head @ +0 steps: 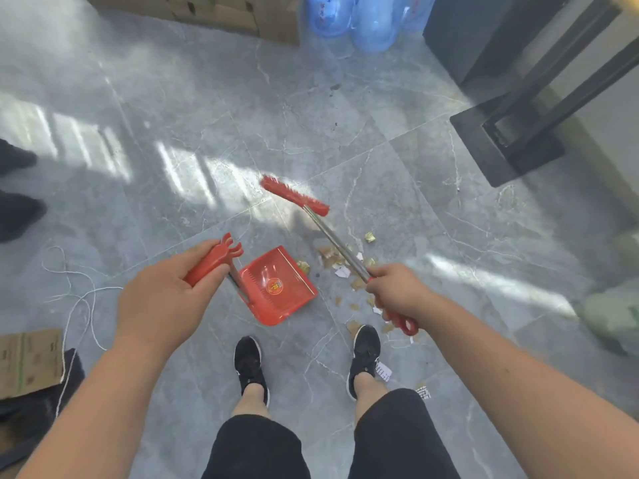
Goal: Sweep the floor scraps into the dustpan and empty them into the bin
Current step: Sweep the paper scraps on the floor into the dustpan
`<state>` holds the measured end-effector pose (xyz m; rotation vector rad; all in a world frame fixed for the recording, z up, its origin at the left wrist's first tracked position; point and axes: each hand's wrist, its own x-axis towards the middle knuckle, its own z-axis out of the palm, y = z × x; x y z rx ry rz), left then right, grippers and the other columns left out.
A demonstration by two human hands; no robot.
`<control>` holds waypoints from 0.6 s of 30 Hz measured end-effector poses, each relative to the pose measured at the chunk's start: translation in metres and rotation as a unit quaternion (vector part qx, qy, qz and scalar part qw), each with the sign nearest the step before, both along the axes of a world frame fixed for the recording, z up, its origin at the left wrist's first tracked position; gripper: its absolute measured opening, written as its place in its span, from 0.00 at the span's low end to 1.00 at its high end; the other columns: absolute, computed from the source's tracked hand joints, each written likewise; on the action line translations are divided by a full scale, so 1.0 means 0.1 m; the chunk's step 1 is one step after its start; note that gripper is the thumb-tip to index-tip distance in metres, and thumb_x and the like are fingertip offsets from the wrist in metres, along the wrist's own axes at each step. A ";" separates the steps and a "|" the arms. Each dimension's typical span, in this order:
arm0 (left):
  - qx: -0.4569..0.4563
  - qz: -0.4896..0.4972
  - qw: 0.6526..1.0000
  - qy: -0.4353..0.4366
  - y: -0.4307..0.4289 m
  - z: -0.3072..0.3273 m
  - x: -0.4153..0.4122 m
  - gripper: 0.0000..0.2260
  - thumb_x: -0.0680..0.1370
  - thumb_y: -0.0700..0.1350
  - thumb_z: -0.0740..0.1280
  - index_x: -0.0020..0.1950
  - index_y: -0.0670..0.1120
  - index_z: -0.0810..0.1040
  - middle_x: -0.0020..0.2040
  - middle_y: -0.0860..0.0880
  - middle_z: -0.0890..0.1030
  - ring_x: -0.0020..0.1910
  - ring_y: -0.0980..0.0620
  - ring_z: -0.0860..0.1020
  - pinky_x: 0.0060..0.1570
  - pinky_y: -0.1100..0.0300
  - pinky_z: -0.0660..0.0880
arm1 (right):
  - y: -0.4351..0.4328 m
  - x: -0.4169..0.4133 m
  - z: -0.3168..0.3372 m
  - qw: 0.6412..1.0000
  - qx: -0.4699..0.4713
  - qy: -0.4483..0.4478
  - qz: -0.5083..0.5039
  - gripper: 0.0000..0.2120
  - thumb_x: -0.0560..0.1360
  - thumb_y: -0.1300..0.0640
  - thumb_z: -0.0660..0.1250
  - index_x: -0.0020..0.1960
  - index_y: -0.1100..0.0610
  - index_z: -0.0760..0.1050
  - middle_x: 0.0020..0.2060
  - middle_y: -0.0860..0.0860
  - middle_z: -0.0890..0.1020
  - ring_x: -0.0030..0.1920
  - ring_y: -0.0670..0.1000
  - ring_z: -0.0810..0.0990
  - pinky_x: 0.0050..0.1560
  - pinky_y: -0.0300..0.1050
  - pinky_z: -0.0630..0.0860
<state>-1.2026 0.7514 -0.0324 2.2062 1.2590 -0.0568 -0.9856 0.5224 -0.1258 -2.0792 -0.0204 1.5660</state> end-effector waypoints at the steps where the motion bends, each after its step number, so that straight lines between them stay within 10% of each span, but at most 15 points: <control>1: -0.004 -0.013 1.000 -0.003 0.06 0.00 -0.01 0.19 0.72 0.64 0.67 0.63 0.69 0.78 0.49 0.59 0.84 0.51 0.48 0.81 0.50 0.50 0.77 | 0.14 -0.09 0.00 0.999 0.007 0.017 -0.034 0.09 0.76 0.65 0.58 0.50 0.56 0.75 0.36 0.59 0.67 0.20 0.51 0.65 0.27 0.37 0.57; 8: -0.041 -0.153 0.987 -0.004 0.68 0.09 -0.20 0.22 0.75 0.57 0.73 0.43 0.86 0.68 0.42 0.67 0.80 0.47 0.53 0.80 0.47 0.52 0.76 | 0.91 -0.80 -0.06 0.979 0.045 0.053 -0.193 0.19 0.76 0.64 0.60 0.66 0.66 0.74 0.31 0.59 0.73 0.23 0.51 0.69 0.29 0.41 0.59; 13: -0.056 -0.235 0.970 -0.019 1.23 0.22 -0.51 0.21 0.73 0.57 0.74 0.41 0.85 0.70 0.39 0.70 0.80 0.42 0.62 0.78 0.40 0.61 0.71 | 1.41 -1.35 0.00 0.952 0.057 0.102 -0.283 0.06 0.77 0.65 0.61 0.41 0.61 0.70 0.30 0.56 0.72 0.24 0.48 0.69 0.26 0.38 0.62; 18: -0.081 -0.294 0.952 -0.011 1.60 0.27 -0.85 0.16 0.69 0.62 0.72 0.46 0.83 0.72 0.44 0.70 0.82 0.47 0.57 0.82 0.49 0.50 0.79 | 1.57 -1.79 -0.14 0.898 0.070 0.194 -0.388 0.05 0.76 0.65 0.65 0.45 0.59 0.69 0.32 0.53 0.72 0.24 0.44 0.71 0.21 0.33 0.68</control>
